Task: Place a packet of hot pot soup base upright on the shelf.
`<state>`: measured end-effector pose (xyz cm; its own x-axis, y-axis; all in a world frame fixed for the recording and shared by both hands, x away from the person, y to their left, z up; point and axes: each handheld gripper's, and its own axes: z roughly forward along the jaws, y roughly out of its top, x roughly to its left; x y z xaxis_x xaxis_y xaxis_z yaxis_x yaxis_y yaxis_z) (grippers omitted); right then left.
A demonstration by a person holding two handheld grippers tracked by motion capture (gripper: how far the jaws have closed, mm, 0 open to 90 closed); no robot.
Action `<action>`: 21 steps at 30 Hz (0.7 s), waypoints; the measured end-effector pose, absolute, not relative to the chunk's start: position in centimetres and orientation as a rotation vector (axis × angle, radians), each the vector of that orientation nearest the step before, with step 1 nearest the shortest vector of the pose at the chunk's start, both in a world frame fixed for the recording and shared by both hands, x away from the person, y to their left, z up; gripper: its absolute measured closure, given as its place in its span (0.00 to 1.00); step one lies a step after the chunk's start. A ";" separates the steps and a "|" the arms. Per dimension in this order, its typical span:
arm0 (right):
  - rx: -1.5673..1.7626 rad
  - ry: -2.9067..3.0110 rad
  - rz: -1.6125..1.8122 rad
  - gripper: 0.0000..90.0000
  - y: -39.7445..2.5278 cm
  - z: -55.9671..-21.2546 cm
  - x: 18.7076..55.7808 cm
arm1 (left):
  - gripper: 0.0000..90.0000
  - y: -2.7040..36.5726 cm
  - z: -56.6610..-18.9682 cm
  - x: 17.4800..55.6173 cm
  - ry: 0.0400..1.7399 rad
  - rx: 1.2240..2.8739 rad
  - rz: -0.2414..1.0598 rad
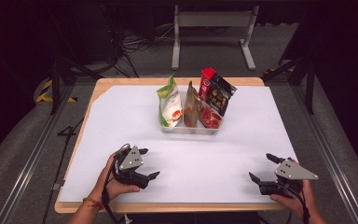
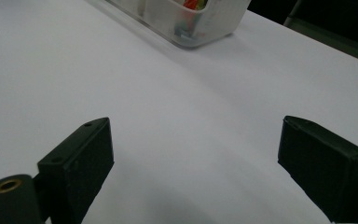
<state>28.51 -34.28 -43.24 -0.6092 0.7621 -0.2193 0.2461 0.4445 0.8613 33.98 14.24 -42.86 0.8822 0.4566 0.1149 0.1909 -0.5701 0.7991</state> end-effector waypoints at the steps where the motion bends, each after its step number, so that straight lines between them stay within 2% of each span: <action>1: 0.844 2.099 1.118 0.12 -34.3 -43.2 28.4 | 0.16 14.3 -42.9 34.0 0.464 2.180 0.391; 21: 0.842 2.108 1.104 0.12 -33.9 -43.3 28.7 | 0.15 14.4 -43.0 34.2 0.474 2.191 0.393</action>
<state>28.72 -33.93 -43.34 -0.6137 0.7587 -0.2187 0.2525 0.4510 0.8560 34.23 14.40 -43.04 0.8793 0.4621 0.1154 0.1992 -0.5768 0.7922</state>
